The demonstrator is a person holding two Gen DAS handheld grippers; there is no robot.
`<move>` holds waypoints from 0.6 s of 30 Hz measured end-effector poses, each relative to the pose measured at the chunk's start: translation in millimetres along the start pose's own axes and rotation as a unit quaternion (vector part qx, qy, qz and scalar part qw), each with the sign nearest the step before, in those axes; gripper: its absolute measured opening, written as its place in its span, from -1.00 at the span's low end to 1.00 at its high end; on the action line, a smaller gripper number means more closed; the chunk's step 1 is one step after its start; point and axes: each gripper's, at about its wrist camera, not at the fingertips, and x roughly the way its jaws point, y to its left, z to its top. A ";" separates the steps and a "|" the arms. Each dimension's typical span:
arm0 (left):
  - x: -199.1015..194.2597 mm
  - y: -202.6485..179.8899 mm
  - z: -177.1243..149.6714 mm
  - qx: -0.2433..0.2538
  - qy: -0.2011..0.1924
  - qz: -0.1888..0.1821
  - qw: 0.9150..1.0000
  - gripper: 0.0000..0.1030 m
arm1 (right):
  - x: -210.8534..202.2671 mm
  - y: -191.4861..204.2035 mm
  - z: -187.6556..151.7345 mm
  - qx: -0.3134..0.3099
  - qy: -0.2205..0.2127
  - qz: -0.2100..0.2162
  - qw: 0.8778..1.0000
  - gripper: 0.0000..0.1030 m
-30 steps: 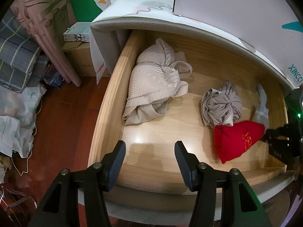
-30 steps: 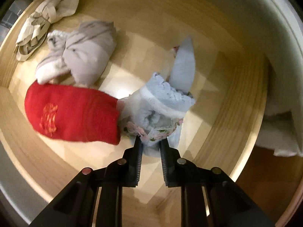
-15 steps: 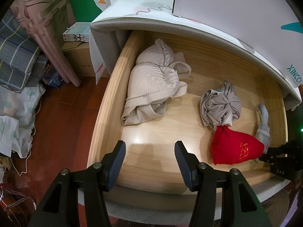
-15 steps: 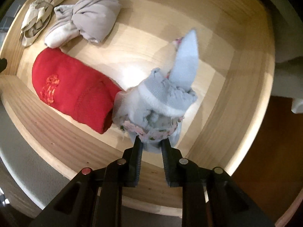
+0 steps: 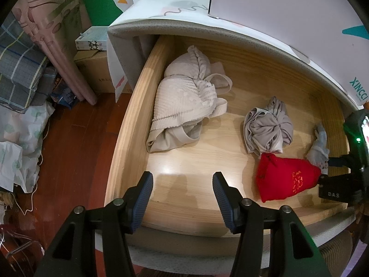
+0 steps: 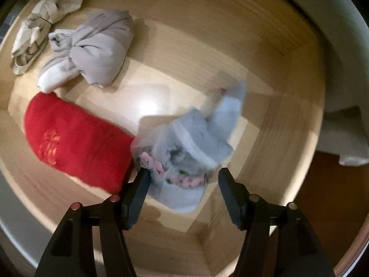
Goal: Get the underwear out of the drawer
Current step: 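Close the right gripper on the pale blue floral bundle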
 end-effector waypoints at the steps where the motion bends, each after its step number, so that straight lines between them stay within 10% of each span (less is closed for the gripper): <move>1: 0.2 0.2 -0.1 0.000 0.000 0.000 1.000 0.07 | 0.6 4.3 3.9 -0.003 0.000 0.002 1.000 0.05; 6: 0.7 -1.3 -1.5 0.004 0.000 0.002 1.000 0.07 | -0.5 14.6 3.0 -0.005 0.001 0.029 1.000 -0.34; 18: -6.5 -15.7 -5.0 0.043 -0.018 0.008 0.999 0.07 | -3.9 18.9 0.4 -0.041 0.016 0.055 0.998 -0.39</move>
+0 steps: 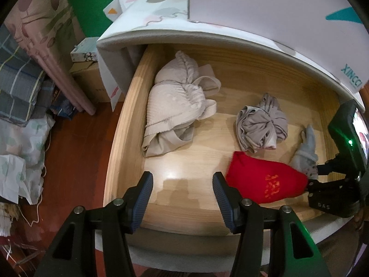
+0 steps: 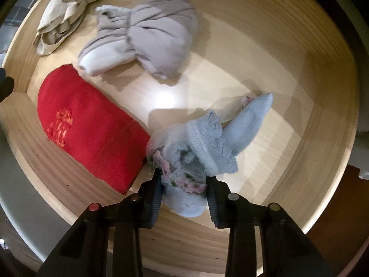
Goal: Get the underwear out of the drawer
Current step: 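Move the left gripper down into the drawer to the red bundle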
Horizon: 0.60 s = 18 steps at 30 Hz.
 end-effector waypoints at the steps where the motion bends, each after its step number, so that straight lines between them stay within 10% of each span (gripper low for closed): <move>1: -0.9 -1.3 -0.2 0.005 -0.002 -0.003 1.000 0.07 | -2.0 1.8 1.1 0.000 0.000 0.000 1.000 -0.40; 7: 0.8 -17.9 4.2 0.072 0.014 -0.066 0.995 0.07 | 0.5 -40.7 2.2 0.045 0.006 0.014 0.999 -0.44; 18: 3.5 -73.6 8.5 0.253 0.021 -0.051 0.966 0.07 | 17.3 -90.2 -11.1 0.122 0.014 0.012 0.992 -0.49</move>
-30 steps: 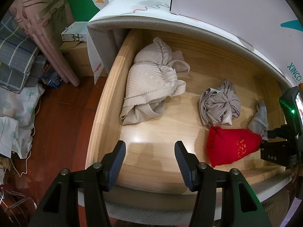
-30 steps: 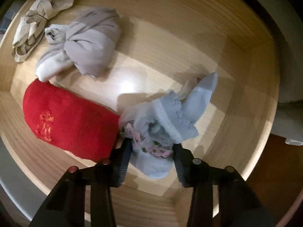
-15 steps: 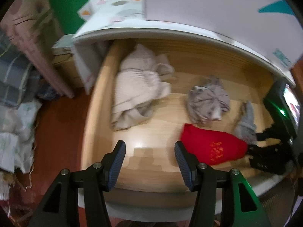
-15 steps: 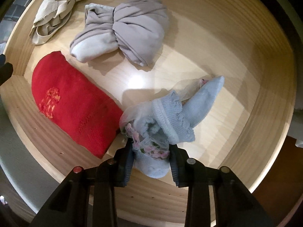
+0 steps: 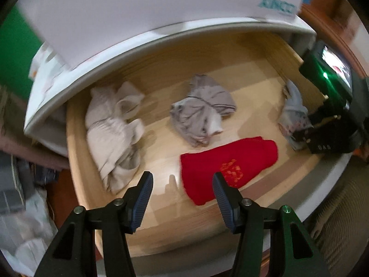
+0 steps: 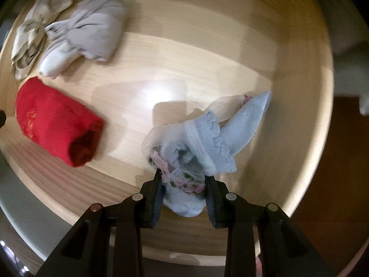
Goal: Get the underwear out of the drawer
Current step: 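Move the left gripper down into the drawer to the red bundle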
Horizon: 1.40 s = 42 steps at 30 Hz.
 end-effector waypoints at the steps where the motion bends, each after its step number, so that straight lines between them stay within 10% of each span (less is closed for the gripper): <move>1: 1.2 -2.7 2.0 0.007 0.002 -0.003 1.000 0.07 | 1.4 -2.3 -0.8 0.004 -0.002 0.000 1.000 -0.49; 23: 56.6 -39.3 43.9 0.099 0.097 -0.039 0.990 0.07 | 17.5 13.9 -29.9 0.024 -0.018 -0.003 1.000 -0.50; 42: 83.7 22.7 43.4 -0.079 0.149 -0.082 0.982 0.34 | 11.1 19.8 -30.1 0.025 -0.025 0.001 0.999 -0.50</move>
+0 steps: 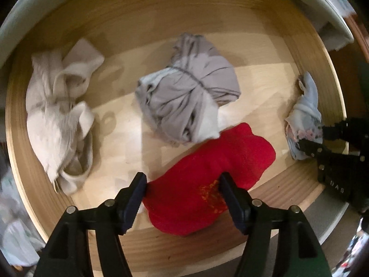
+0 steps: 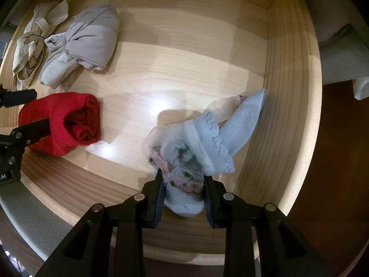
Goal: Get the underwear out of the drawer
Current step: 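Move the left gripper down into the drawer to the red bundle, then close the left gripper on the red bundle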
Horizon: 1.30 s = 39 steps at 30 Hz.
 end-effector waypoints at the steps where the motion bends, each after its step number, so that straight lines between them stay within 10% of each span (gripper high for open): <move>1: 0.5 3.0 -1.2 -0.008 0.003 -0.003 1.000 0.34 | -0.3 0.3 0.0 0.000 0.000 0.000 1.000 -0.50; 12: -9.4 74.8 -25.1 -0.163 -0.009 -0.036 0.986 0.34 | -3.9 2.4 1.1 0.000 -0.003 -0.001 1.000 -0.50; 25: -35.3 21.8 -13.6 0.002 -0.018 -0.040 0.999 0.33 | -5.9 3.2 1.8 0.003 -0.007 -0.001 1.000 -0.50; 29: -16.3 -4.7 -15.1 0.043 -0.001 0.010 0.999 0.33 | -5.8 3.7 1.6 0.003 -0.007 -0.002 1.000 -0.50; 39: 6.3 -7.3 -4.6 -0.012 0.015 0.039 0.999 0.36 | -6.4 3.9 1.7 0.002 -0.008 -0.002 1.000 -0.49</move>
